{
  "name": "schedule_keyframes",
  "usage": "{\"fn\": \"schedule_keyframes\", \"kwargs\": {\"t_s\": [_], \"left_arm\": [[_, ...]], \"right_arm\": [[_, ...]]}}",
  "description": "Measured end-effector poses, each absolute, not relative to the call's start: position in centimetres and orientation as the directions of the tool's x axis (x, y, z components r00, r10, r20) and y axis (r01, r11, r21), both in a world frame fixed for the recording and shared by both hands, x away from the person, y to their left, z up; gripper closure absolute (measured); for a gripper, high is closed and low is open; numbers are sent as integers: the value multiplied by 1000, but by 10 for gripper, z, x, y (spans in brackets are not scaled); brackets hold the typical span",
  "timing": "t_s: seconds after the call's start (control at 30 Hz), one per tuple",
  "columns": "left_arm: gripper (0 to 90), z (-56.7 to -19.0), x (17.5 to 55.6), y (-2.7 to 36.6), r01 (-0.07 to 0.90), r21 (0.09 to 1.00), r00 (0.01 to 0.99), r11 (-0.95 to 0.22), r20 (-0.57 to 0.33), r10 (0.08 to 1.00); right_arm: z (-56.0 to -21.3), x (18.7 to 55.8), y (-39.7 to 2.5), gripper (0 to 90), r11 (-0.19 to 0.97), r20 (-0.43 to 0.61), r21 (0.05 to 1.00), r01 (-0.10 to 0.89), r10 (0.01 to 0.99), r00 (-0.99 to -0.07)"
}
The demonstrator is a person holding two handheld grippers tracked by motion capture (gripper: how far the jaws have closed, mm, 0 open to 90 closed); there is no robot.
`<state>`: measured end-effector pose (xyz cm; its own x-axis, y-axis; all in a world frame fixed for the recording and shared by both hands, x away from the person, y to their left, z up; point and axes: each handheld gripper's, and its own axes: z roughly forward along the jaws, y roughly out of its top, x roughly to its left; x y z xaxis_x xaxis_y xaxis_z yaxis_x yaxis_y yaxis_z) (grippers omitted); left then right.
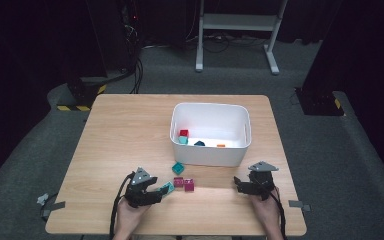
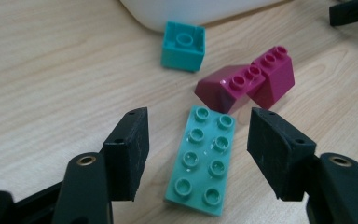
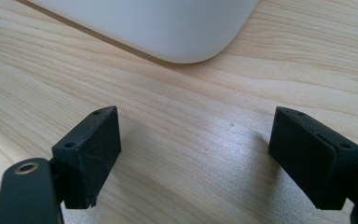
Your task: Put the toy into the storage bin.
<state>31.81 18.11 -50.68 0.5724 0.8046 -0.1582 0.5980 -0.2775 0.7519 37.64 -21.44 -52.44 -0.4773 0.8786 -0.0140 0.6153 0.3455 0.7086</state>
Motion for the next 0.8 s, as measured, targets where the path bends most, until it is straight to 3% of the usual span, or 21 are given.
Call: {"fn": "schedule_keyframes", "kwargs": {"t_s": [0.27,0.8], "left_arm": [[405,-519,319,175,602,743,574,-292,-150,805],[558,-524,314,174,563,754,599,-339,-90,796]], "right_arm": [[-524,376,-215,165,348,-16,708,615,878,-479],[-524,376,-214,165,347,-15,708,615,878,-478]]}}
